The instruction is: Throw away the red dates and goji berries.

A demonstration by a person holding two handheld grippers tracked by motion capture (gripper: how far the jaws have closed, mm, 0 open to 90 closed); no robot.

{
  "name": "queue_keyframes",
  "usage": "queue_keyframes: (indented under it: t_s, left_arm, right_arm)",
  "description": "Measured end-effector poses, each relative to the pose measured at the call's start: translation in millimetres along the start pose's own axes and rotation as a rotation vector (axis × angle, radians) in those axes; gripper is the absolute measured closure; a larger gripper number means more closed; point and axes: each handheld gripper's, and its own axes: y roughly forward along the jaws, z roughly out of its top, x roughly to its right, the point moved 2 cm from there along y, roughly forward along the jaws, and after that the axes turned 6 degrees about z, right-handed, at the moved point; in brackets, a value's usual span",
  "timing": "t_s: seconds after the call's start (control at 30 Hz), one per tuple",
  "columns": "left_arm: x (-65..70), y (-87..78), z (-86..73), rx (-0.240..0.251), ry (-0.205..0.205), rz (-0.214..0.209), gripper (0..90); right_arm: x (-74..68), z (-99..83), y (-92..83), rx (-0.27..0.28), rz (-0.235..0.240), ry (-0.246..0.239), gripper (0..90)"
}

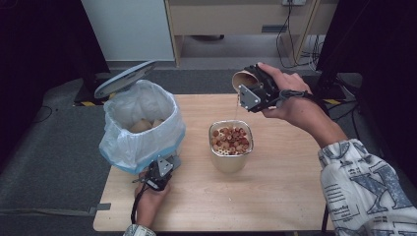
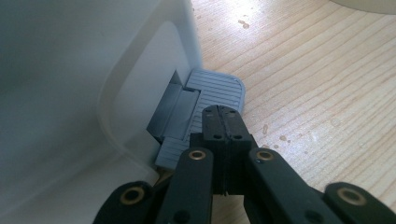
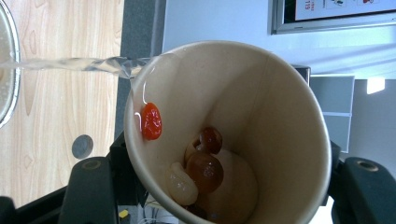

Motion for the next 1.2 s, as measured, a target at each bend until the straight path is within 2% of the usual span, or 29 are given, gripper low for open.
queue_keyframes:
  t_s: [0.37,0.7,0.77,0.8,0.93,1.0,1.17,1.2]
  left_arm:
    - [0.0,0.0,0.0,0.000,0.000,0.000,89.3]
    - [0.0,0.0,0.0,0.000,0.000,0.000,89.3]
    - [-0.1,0.0,-0.1,0.001,-0.001,-0.001,89.3]
    - [0.2,0.0,0.0,0.001,0.000,0.001,89.3]
    - [0.0,0.0,0.0,0.000,-0.001,0.000,89.3]
    - [-0.2,0.0,0.0,0.001,-0.002,-0.001,89.3]
    - [0.0,0.0,0.0,0.000,-0.001,0.000,89.3]
    - [-0.1,0.0,0.0,0.000,-0.001,0.000,89.3]
  right_arm:
    - [1.1,-0.8,-0.7,0.001,-0.005,0.002,34.3]
    - [2.6,4.9,-1.1,0.003,-0.005,-0.027,34.4]
    - [1.5,7.1,-1.6,-0.003,-0.006,-0.044,34.4]
    - [-0.9,7.6,-0.5,-0.033,-0.013,-0.099,34.4]
    - [-7.2,5.6,3.3,-0.108,-0.021,-0.207,34.4]
    - [-8.2,5.5,4.1,-0.093,-0.012,-0.191,34.4]
    - [-7.7,6.1,3.5,-0.097,-0.026,-0.198,34.4]
    - [-7.2,6.9,2.4,-0.075,-0.017,-0.167,34.4]
